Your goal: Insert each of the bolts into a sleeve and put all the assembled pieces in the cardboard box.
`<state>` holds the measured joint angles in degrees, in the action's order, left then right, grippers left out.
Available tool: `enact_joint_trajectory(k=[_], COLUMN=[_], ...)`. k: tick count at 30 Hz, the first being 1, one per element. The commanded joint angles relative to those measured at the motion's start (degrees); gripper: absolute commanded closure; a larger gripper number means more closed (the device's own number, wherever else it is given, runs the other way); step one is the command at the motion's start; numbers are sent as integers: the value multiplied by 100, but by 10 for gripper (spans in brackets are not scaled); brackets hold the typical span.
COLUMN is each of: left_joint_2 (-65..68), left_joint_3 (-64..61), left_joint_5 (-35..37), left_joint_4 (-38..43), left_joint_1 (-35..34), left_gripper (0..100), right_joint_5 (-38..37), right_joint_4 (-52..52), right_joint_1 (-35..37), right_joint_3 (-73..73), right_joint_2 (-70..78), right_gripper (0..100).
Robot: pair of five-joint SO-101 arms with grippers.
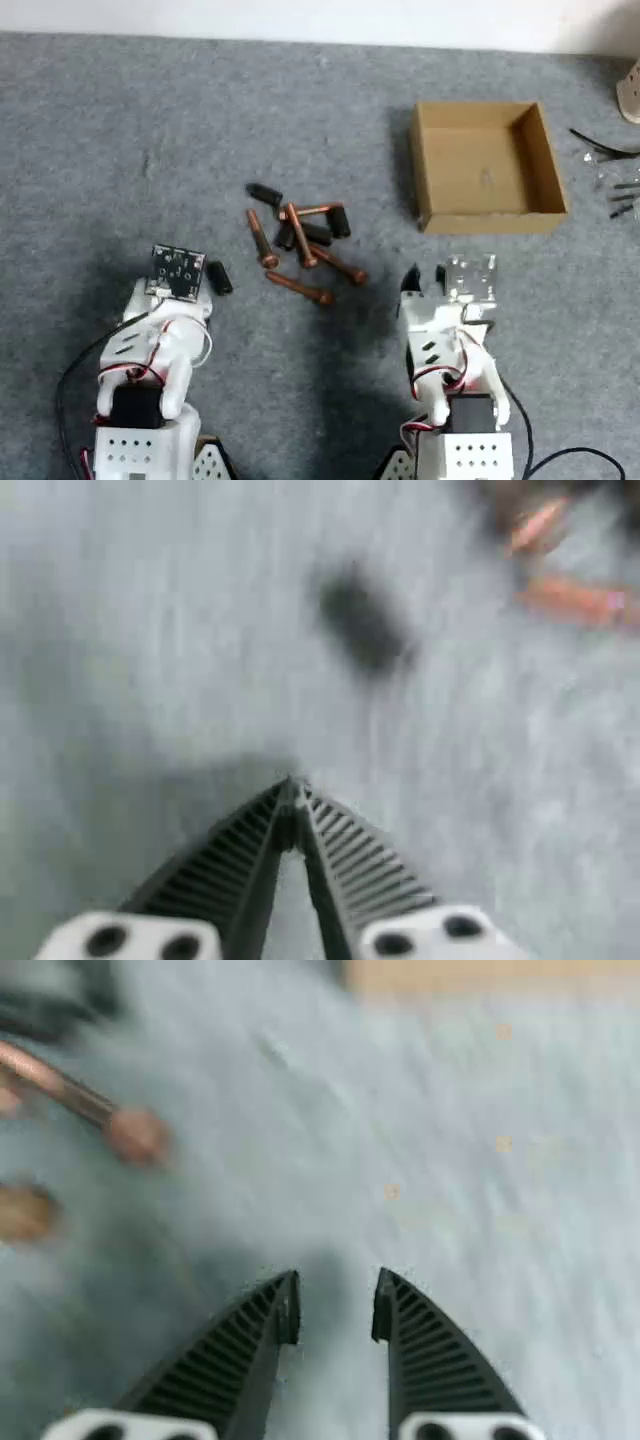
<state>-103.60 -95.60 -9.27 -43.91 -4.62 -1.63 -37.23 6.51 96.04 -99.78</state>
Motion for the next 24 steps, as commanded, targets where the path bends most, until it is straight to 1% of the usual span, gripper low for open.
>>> enact_joint_trajectory(k=[1,4,7,9,11,14,17,24], left_joint_2=[-48,-31,-13,40,242,831,1631,3371], left_joint_3=[189,233,347,505,664,910,1191,1578], left_joint_5=[-44,-44,-9,158,255,255,255,246], left_joint_4=[220,202,193,167,62,53,149,826], left_joint_1=[84,40,-119,-233,-268,-286,-286,-295], left_gripper=[989,989,989,989,989,989,989,989], right_joint_5=[9,9,0,0,-9,-273,-554,-571], right_joint_4=[224,224,154,-224,-822,-1121,-1147,-1147], right_joint_1=[57,40,-242,-453,-479,-163,312,1007], right_joint_3=[884,884,831,409,-145,-725,-787,-813], right_joint_2=[-40,-57,-75,-31,-31,-22,-22,66], right_gripper=[878,878,878,876,875,875,875,875])
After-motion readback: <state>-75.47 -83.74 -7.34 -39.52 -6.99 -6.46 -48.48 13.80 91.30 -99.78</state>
